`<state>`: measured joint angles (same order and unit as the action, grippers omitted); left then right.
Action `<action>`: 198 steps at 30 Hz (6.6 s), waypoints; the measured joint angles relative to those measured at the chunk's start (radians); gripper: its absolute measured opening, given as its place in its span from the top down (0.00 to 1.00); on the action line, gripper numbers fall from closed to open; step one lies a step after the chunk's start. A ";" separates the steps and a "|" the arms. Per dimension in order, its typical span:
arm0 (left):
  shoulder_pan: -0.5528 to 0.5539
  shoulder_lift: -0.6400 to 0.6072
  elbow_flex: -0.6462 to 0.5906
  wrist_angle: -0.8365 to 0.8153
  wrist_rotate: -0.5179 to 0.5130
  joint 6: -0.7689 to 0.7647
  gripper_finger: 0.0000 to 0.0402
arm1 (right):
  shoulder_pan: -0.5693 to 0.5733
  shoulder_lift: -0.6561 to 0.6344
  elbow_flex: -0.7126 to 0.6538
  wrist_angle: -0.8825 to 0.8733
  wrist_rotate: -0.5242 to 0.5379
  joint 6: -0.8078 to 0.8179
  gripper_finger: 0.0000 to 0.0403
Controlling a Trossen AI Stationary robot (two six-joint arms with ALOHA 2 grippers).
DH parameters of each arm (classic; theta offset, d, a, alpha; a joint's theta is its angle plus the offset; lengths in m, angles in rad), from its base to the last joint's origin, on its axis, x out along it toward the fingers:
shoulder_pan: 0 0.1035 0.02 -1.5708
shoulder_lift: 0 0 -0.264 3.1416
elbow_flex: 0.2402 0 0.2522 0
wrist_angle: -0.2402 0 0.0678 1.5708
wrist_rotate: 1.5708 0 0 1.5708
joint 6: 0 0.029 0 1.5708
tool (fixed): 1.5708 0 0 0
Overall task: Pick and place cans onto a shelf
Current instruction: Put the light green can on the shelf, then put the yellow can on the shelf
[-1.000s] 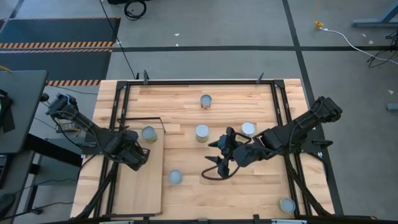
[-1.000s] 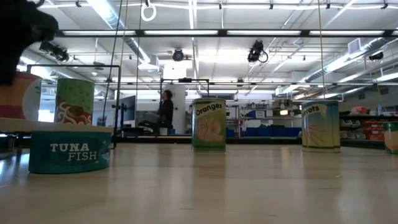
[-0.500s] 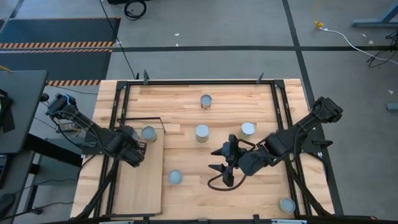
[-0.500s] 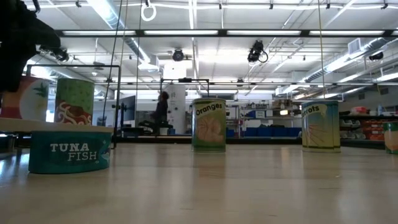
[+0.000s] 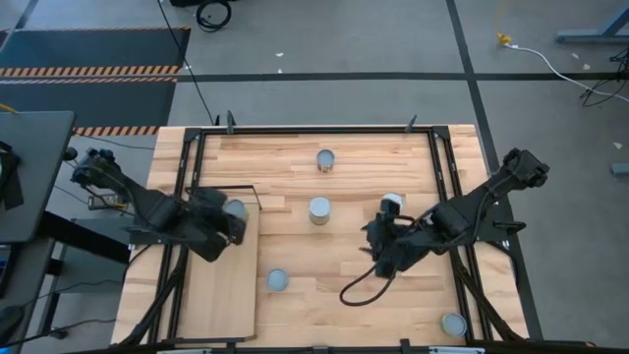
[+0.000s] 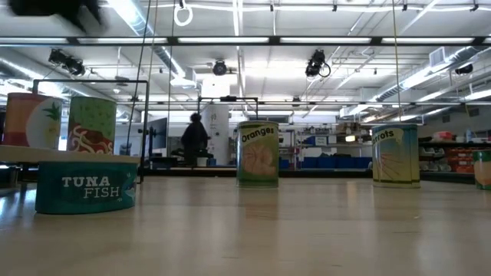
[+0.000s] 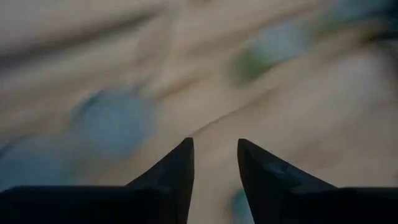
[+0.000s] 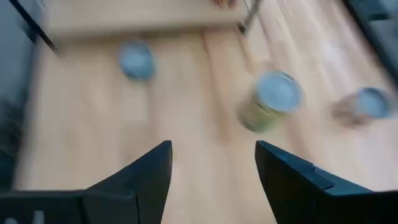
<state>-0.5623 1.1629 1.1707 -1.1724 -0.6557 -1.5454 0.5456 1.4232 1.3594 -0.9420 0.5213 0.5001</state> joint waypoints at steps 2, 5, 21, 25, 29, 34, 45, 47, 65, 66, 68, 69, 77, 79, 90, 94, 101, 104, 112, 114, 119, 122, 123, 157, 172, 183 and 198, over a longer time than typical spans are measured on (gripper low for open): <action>0.013 0.001 0.022 0.237 -0.112 0.311 0.68 | -0.019 -0.010 0.000 -0.065 0.000 -0.085 0.44; 0.064 0.022 0.025 0.609 -0.160 0.723 0.68 | -0.051 -0.034 0.000 -0.098 0.000 -0.183 0.45; 0.416 0.264 0.023 0.887 0.164 1.110 0.22 | -0.240 -0.232 -0.027 -0.087 0.011 -0.261 0.24; 0.419 0.342 0.023 0.870 0.186 1.216 0.13 | -0.305 -0.234 -0.046 -0.085 0.012 -0.259 0.16; 0.456 0.398 0.022 0.837 0.292 1.219 0.12 | -0.377 -0.222 -0.047 -0.083 -0.007 -0.247 0.10; 0.552 0.474 0.022 0.833 0.329 1.179 0.12 | -0.444 -0.213 -0.047 -0.085 -0.042 -0.274 0.06; 0.657 0.608 0.023 0.857 0.547 1.024 0.34 | -0.517 -0.213 -0.047 -0.084 -0.047 -0.192 0.07; 0.643 0.606 0.023 0.845 0.534 0.996 0.41 | -0.526 -0.213 -0.047 -0.084 -0.044 -0.182 0.07; 0.661 0.589 0.025 0.778 0.469 0.817 0.98 | -0.592 -0.214 -0.047 -0.077 -0.050 -0.300 0.07; 0.662 0.577 0.023 0.772 0.473 0.803 0.98 | -0.593 -0.214 -0.047 -0.077 -0.052 -0.301 0.07; 0.655 0.545 0.020 0.748 0.481 0.789 0.99 | -0.593 -0.214 -0.047 -0.077 -0.081 -0.302 0.07; 0.647 0.523 0.027 0.741 0.484 0.784 0.99 | -0.593 -0.214 -0.047 -0.076 -0.099 -0.302 0.07; 0.494 0.337 0.081 0.697 0.629 0.943 1.00 | -0.593 -0.214 -0.047 -0.076 -0.273 -0.369 0.07; 0.453 0.297 0.085 0.646 0.650 0.975 1.00 | -0.593 -0.214 -0.047 -0.072 -0.273 -0.381 0.07; 0.276 0.095 0.085 0.072 0.582 0.965 1.00 | -0.474 -0.151 -0.047 0.123 -0.306 -0.339 0.07; 0.178 0.022 0.085 -0.108 0.550 0.922 1.00 | -0.395 -0.033 -0.028 0.272 -0.268 -0.264 0.07; -0.021 -0.096 0.053 -0.225 0.476 0.822 1.00 | -0.312 0.220 0.166 0.327 -0.174 -0.171 0.07; -0.117 -0.172 -0.018 -0.227 0.453 0.746 1.00 | -0.298 0.306 0.258 0.322 -0.154 -0.137 0.07; -0.299 -0.342 -0.166 -0.218 0.331 0.556 1.00 | -0.259 0.436 0.421 0.310 -0.128 -0.070 0.07; -0.307 -0.366 -0.197 -0.198 0.316 0.498 1.00 | -0.256 0.443 0.431 0.310 -0.118 -0.028 0.07; -0.307 -0.404 -0.310 -0.177 0.357 0.391 1.00 | -0.251 0.444 0.431 0.292 -0.054 0.032 0.07; -0.307 -0.408 -0.348 -0.163 0.354 0.370 1.00 | -0.247 0.443 0.431 0.296 -0.040 0.032 0.07; -0.307 -0.408 -0.349 -0.151 0.343 0.376 1.00 | -0.247 0.443 0.431 0.296 -0.040 0.032 0.07; -0.305 -0.405 -0.077 -0.075 0.264 0.493 0.64 | -0.294 0.353 0.431 -0.459 -0.005 0.487 0.10; 0.120 -0.263 -0.052 0.790 -0.023 1.098 0.65 | -0.428 0.274 0.005 -0.526 -0.135 0.485 0.24; 0.523 -0.033 -0.054 1.338 0.400 1.290 0.65 | -0.478 0.230 -0.169 -0.360 -0.267 0.425 0.38; 0.593 -0.152 -0.048 1.248 0.463 1.242 0.65 | -0.423 0.228 -0.174 -0.288 -0.281 0.325 0.63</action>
<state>0.0305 1.0109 1.1225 0.0755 -0.1923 -0.3033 0.1223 1.6508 1.1854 -1.2296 0.2405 0.8255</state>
